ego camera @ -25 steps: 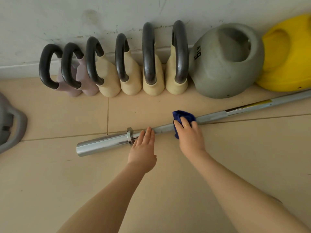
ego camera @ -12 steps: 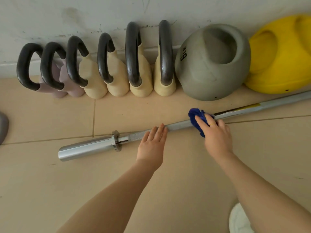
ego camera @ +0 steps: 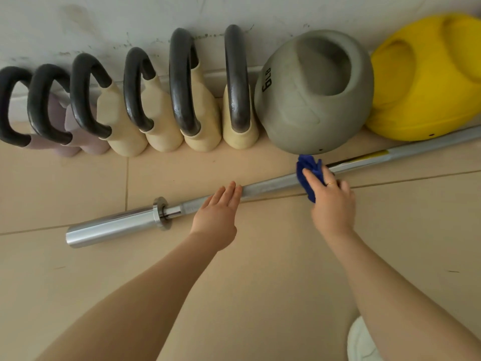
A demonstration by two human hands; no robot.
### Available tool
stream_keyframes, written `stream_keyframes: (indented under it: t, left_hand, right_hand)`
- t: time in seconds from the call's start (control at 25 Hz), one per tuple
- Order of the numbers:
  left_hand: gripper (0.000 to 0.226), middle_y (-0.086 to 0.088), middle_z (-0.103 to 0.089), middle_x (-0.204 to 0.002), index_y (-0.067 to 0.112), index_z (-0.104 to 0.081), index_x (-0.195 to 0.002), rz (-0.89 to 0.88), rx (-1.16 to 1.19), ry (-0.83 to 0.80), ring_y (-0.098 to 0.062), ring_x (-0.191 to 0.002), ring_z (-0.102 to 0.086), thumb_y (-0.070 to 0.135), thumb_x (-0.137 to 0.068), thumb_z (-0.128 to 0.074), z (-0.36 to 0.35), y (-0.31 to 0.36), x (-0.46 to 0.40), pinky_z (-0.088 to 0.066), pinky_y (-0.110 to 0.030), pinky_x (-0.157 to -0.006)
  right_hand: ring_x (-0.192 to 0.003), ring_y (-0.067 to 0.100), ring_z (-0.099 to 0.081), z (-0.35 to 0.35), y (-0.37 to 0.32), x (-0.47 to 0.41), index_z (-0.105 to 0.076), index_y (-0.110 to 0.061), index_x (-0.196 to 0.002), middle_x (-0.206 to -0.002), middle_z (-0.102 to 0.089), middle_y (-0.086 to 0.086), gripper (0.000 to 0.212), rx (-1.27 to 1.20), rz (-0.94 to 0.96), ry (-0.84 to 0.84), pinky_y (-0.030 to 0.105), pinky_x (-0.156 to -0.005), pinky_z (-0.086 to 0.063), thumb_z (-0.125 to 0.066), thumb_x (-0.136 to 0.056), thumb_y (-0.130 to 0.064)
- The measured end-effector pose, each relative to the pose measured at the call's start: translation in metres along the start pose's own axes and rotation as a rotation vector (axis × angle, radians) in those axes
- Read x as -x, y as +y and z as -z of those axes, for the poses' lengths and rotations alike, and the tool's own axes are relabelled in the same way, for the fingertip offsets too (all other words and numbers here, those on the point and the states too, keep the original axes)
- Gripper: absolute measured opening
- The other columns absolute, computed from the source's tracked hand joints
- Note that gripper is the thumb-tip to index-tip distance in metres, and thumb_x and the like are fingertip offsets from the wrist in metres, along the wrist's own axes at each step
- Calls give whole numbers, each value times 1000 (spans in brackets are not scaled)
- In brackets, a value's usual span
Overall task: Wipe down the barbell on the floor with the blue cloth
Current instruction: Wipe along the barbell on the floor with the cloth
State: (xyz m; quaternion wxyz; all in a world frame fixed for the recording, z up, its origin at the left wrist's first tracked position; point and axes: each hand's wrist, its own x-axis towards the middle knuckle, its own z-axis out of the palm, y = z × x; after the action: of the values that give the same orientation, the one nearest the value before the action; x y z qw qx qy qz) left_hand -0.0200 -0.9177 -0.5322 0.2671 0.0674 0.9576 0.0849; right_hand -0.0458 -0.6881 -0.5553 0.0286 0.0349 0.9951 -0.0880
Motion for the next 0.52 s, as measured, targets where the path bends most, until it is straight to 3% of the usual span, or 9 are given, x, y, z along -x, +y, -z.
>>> stream_keyframes:
  t: [0.08,0.24,0.32,0.4,0.44,0.52]
  left_hand:
    - [82,5,11,-158,20,11,-148,2,4,4,-16,-146,3,13,-89,-44,0,-1,-1,-5,-29,-118]
    - [78,4,8,-158,19,7,-149,-18,40,-37,-16,-146,1,15,-91,-45,4,-6,-5,-7,-30,-118]
    - [69,4,-3,-159,19,-7,-150,-14,202,-23,-19,-145,-12,16,-92,-46,10,-9,-5,-16,-31,-116]
    - [58,4,-18,-157,17,-26,-146,43,395,99,-22,-139,-30,14,-92,-47,16,-17,3,-29,-33,-111]
    - [55,2,-23,-155,16,-31,-144,63,424,176,-23,-137,-33,12,-91,-48,17,-22,8,-30,-33,-110]
    - [56,-3,-25,-154,13,-32,-143,98,337,263,-23,-139,-27,11,-90,-50,15,-40,25,-22,-33,-114]
  right_hand:
    - [-101,38,-49,-3,-30,9,-44,-23,-135,-146,-40,10,66,-83,-110,31,42,-84,-45,-63,-76,1]
    - [-104,36,-52,-16,-62,32,-46,-25,-134,-144,-43,7,68,-89,264,-50,45,-82,-47,-69,-73,-5]
    - [-103,36,-49,-14,-52,26,-44,-28,-136,-148,-38,4,68,-97,123,-22,43,-83,-44,-65,-76,-4]
    - [-107,35,-48,-16,-67,34,-42,-26,-137,-149,-36,4,68,-110,-66,-6,42,-86,-43,-64,-77,-2]
    - [-107,35,-49,-17,-86,39,-44,-24,-136,-147,-39,6,67,-138,-41,-19,43,-85,-44,-64,-76,-2]
    - [-105,37,-53,-21,-121,51,-50,-22,-131,-143,-45,9,64,-158,214,-72,44,-79,-48,-67,-72,-4]
